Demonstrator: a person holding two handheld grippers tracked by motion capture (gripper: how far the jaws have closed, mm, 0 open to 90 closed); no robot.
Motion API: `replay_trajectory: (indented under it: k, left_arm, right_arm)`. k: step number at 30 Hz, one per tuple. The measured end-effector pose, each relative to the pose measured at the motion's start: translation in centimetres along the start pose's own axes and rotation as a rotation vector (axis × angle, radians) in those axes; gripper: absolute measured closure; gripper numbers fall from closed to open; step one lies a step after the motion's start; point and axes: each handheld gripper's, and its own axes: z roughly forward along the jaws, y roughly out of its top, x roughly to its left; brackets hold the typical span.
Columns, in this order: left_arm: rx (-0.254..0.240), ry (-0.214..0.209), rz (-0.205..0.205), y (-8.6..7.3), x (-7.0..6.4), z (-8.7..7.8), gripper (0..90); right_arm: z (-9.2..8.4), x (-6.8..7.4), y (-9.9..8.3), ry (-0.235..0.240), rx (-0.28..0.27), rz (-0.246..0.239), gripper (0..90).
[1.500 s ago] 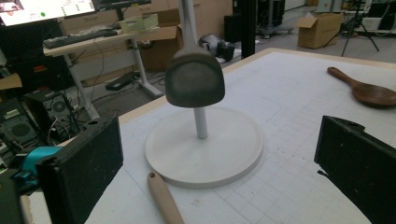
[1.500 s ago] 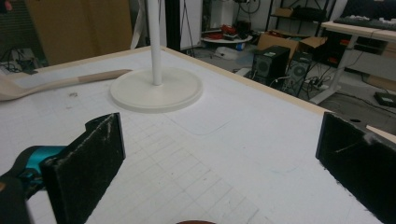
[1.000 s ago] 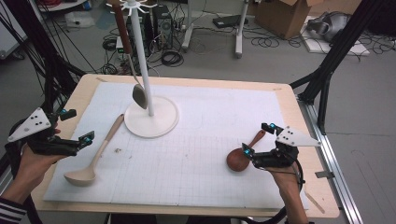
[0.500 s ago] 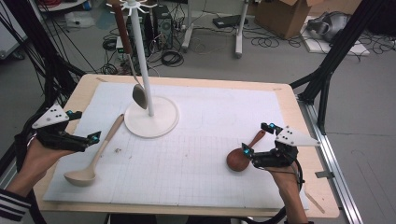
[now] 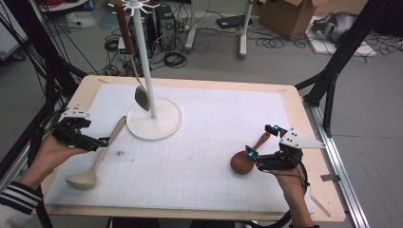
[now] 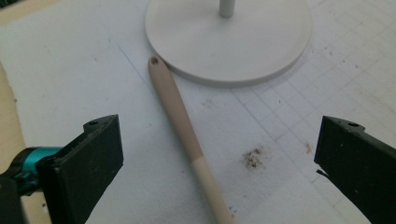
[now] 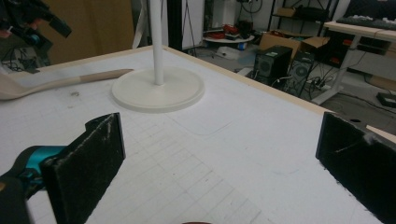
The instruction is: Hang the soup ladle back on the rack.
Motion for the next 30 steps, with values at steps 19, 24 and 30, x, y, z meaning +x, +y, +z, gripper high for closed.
replay_trajectory:
  k: [19, 24, 30]
  left_arm:
    - [0.208, 0.031, -0.102, -0.3, 1.4, 3.8, 3.9]
    - [0.253, 0.024, -0.116, -0.3, 1.3, 4.3, 7.3]
    - [0.308, 0.013, -0.132, -0.3, 1.2, 5.0, 15.6]
  right_arm:
    - [0.0, -0.1, 0.0, 0.001, -0.005, -0.002, 0.5]
    - [0.1, 0.0, 0.0, 0.002, -0.008, -0.002, 0.5]
    - [0.1, 0.1, 0.1, 0.006, -0.006, -0.001, 0.5]
